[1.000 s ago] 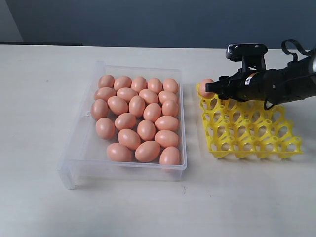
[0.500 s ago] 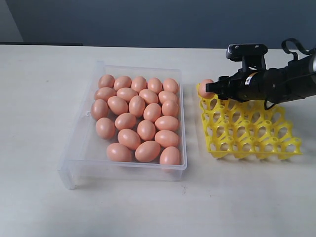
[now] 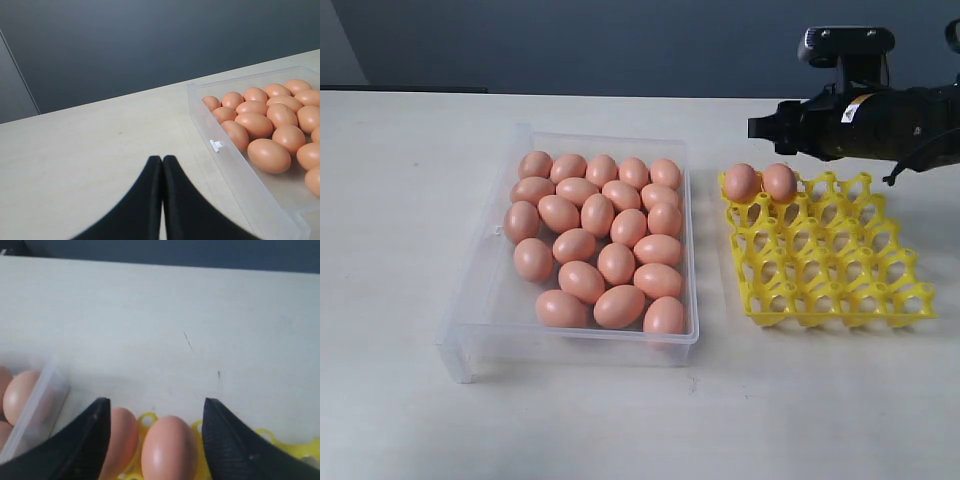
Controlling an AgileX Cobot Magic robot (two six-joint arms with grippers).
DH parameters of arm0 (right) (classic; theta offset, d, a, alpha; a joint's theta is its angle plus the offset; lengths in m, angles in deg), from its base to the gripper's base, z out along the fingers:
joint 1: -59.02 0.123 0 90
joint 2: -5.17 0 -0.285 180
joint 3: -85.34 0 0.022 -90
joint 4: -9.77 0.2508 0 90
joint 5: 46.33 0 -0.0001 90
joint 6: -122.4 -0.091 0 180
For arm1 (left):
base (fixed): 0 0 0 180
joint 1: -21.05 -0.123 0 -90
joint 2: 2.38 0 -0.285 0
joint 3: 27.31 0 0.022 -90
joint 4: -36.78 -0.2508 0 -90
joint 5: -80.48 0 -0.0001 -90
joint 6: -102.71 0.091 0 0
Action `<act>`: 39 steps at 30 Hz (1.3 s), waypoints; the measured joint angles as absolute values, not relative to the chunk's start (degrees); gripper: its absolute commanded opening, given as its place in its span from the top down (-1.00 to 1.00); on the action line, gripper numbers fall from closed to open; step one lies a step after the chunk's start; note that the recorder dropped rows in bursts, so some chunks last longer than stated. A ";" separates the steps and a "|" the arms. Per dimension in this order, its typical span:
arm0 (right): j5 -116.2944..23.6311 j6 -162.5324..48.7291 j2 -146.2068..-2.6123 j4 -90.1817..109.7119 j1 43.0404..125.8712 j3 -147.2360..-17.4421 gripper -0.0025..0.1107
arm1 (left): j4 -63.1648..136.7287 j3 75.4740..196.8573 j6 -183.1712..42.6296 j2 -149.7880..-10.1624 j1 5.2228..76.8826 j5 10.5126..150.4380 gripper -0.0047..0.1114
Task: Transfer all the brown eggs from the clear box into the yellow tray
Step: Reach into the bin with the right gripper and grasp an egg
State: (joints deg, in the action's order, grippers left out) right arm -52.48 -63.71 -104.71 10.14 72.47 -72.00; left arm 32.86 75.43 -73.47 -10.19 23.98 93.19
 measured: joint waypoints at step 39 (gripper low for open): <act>-1.76 -43.88 -131.78 40.03 96.41 -112.31 -0.15 | 32.86 75.43 -73.47 -10.19 23.98 93.19 0.91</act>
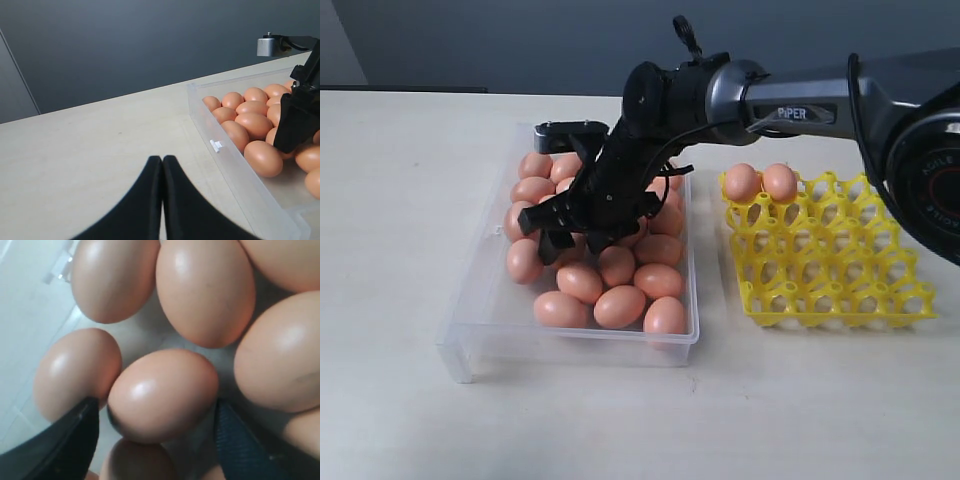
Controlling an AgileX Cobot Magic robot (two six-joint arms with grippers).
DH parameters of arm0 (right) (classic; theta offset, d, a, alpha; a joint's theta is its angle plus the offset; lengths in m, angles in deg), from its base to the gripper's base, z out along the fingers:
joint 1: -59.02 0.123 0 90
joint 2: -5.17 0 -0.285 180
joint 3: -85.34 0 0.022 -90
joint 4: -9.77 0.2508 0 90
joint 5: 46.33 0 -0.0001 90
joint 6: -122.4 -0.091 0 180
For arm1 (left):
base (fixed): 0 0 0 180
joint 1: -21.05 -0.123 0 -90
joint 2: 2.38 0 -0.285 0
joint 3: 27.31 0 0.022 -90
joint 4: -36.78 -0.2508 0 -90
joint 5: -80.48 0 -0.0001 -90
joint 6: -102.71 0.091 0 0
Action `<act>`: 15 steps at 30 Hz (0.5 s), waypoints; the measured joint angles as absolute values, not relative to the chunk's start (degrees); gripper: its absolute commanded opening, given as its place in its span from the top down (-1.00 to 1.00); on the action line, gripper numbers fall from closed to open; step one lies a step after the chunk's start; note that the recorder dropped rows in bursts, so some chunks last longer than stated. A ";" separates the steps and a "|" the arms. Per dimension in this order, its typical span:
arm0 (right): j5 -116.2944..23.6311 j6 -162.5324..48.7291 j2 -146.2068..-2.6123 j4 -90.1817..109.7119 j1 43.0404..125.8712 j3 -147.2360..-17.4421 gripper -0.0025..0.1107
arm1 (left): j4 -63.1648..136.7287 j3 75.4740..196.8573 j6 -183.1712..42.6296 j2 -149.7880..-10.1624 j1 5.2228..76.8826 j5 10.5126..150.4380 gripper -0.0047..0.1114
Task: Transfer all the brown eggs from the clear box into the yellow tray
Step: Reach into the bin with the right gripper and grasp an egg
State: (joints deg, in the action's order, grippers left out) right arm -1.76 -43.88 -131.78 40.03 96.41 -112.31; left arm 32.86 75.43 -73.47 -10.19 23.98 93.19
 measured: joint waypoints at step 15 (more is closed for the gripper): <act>-3.01 -44.25 -132.98 41.80 96.41 -112.31 -0.07 | 32.86 75.43 -73.47 -10.19 23.98 93.19 0.91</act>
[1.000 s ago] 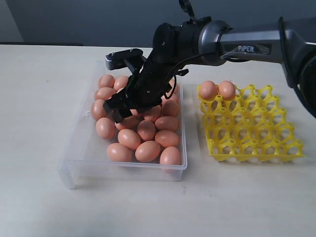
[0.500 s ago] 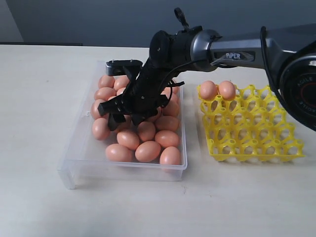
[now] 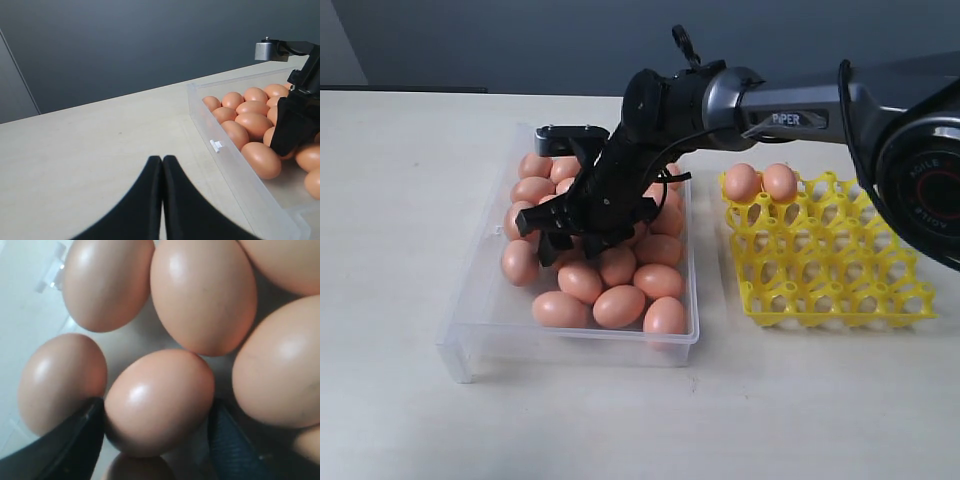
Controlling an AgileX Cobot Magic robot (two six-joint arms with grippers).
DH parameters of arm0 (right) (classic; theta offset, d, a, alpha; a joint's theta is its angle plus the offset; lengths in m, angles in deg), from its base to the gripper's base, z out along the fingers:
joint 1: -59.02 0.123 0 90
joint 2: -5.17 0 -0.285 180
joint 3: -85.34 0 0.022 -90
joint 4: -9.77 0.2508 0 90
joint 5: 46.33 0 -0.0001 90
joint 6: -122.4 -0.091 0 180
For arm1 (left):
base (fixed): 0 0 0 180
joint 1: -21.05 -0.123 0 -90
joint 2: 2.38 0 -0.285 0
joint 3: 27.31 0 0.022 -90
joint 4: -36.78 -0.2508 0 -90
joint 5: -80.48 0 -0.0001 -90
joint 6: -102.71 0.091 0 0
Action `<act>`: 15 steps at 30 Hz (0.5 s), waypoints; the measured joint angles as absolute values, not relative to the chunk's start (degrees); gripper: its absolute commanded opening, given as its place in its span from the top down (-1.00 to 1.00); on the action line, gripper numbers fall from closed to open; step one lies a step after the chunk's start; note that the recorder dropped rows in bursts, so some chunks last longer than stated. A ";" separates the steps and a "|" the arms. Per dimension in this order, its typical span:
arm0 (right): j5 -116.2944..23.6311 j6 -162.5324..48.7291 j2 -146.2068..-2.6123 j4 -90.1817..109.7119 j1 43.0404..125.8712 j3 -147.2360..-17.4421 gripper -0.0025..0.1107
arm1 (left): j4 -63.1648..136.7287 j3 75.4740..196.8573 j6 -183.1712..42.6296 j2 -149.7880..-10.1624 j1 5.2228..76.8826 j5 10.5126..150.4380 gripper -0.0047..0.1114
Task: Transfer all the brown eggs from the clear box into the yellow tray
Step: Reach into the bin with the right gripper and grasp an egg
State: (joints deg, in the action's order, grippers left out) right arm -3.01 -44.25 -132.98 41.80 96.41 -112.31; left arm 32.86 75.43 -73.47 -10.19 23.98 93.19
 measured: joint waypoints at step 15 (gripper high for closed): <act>-4.13 -44.25 -133.89 43.24 96.41 -112.85 0.89 | 32.86 75.43 -73.47 -10.19 23.98 93.19 0.91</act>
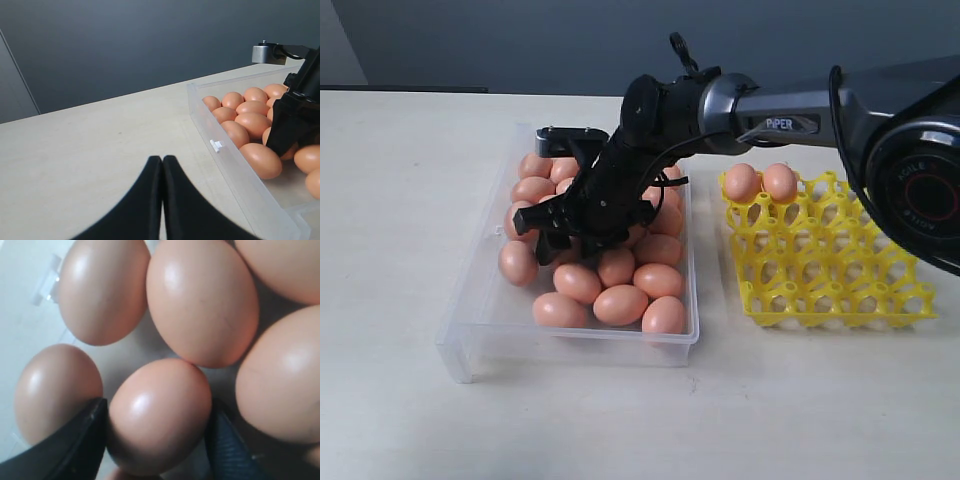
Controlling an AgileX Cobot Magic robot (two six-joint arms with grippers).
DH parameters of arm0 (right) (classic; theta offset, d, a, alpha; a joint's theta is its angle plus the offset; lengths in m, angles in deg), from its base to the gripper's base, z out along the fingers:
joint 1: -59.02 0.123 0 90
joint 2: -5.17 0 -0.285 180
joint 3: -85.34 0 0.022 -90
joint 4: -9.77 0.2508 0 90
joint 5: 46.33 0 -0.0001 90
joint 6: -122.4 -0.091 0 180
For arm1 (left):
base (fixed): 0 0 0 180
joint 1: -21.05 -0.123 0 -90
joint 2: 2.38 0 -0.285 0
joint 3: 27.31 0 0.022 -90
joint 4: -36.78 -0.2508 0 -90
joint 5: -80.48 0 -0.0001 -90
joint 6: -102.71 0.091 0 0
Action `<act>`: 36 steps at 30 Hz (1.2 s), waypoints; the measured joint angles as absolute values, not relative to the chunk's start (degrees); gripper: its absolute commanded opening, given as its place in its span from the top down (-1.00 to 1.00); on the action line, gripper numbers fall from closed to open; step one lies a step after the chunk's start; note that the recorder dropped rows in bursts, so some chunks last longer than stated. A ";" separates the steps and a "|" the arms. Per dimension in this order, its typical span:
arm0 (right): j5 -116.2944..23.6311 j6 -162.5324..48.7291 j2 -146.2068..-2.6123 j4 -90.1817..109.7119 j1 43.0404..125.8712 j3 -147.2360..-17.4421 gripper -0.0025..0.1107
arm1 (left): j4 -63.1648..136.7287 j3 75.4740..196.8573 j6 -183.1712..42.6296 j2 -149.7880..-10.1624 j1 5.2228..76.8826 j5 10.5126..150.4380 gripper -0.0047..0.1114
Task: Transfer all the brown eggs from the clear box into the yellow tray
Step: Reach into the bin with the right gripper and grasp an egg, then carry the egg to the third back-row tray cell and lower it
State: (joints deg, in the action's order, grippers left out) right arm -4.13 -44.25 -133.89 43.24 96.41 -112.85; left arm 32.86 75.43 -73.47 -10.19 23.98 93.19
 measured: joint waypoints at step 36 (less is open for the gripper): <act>-39.53 -45.89 -104.82 29.73 70.00 -76.08 0.96 | 32.86 75.43 -73.47 -10.19 23.98 93.19 0.91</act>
